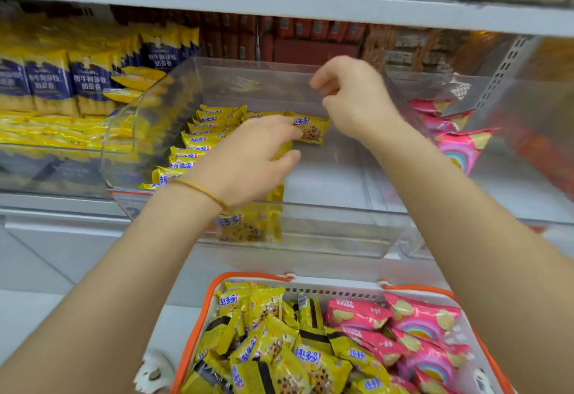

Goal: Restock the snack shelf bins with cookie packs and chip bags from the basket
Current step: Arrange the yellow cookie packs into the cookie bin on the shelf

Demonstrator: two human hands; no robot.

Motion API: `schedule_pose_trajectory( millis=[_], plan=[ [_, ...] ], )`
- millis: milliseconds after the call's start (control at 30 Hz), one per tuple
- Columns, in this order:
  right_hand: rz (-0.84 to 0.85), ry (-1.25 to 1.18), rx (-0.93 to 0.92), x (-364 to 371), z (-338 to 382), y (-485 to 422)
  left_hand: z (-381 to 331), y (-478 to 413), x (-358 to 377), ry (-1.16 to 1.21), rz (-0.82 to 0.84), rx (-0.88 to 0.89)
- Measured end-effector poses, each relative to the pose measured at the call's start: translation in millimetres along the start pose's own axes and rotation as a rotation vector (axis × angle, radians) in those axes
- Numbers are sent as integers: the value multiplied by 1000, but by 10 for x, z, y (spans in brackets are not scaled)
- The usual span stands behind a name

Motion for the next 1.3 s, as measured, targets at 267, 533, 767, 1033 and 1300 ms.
schedule_pose_trajectory(
  millis=[267,533,767,1033,1300],
  plan=[
    [438,-175,-111,-158,-171,1906,-583,1151,293,140,-129,159],
    [959,274,84,1063,-1364,2770,-478,1233,1197,-84,337,72],
    [913,237,116,1203,-1537,2905,-488,1195,1416,-66,378,76],
    [796,-413,389,628,-1412,2551,-522,1179,1399,161,427,-99],
    [867,-949,524,499,-1062,2585,-475,1131,1372,554,382,-317]
  ],
)
Point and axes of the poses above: each hand's wrist, its own y-axis away from the middle knuckle, its own x-axis out of the palm, z = x × y, the point moved 5 cm from there along -y, towards the middle knuckle, and after that the axes turned 2 degrees about -x, right-handed, at the moved point
